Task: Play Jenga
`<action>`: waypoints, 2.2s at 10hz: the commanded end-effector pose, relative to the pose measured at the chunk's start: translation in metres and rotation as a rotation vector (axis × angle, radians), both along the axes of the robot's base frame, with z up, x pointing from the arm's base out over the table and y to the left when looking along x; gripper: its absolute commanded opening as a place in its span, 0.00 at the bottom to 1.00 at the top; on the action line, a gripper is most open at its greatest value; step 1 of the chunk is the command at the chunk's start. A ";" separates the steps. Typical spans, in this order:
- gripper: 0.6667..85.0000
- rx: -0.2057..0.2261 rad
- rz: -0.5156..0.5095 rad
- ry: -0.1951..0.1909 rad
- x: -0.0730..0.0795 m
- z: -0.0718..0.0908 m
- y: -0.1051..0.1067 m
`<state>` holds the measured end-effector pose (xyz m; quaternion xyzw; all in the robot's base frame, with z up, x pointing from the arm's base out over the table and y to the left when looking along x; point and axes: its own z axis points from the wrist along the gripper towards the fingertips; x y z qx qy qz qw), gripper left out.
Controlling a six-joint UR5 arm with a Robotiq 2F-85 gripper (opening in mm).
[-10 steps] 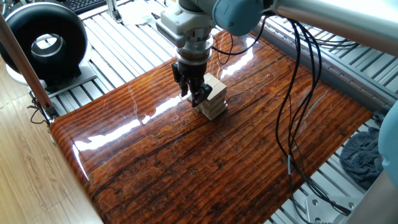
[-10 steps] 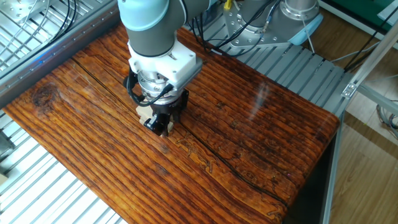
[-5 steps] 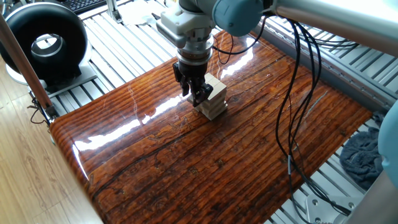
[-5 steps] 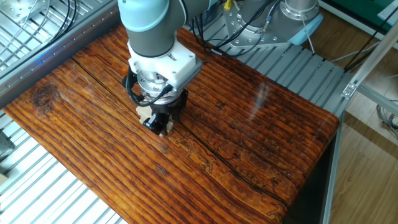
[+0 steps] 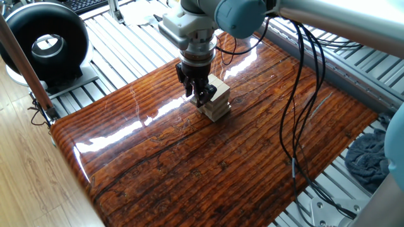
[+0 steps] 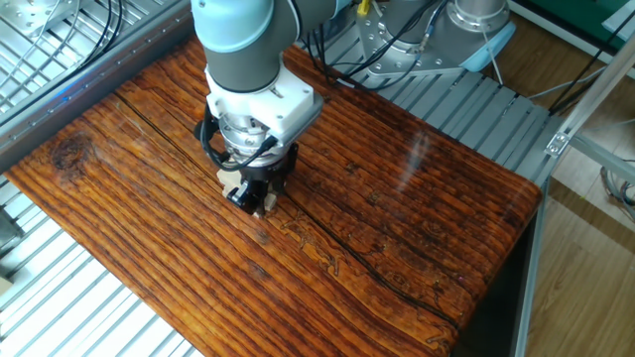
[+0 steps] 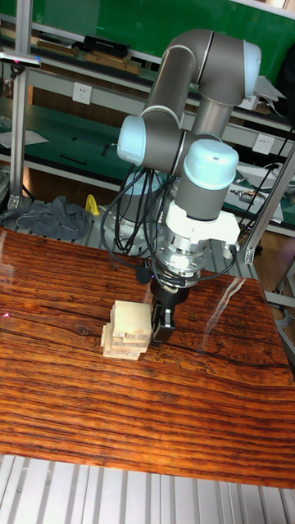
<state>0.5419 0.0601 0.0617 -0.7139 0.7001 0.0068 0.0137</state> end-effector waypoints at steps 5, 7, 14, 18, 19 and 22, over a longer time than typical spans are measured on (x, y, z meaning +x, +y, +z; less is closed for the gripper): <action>0.52 0.006 0.006 0.003 0.000 -0.001 0.003; 0.47 0.006 0.000 0.009 -0.002 -0.001 0.003; 0.32 0.012 -0.008 0.014 -0.003 0.000 0.005; 0.28 0.012 -0.012 0.012 -0.003 0.001 0.005; 0.28 0.012 -0.012 0.012 -0.003 0.001 0.005; 0.27 0.024 -0.015 0.010 -0.003 0.001 0.008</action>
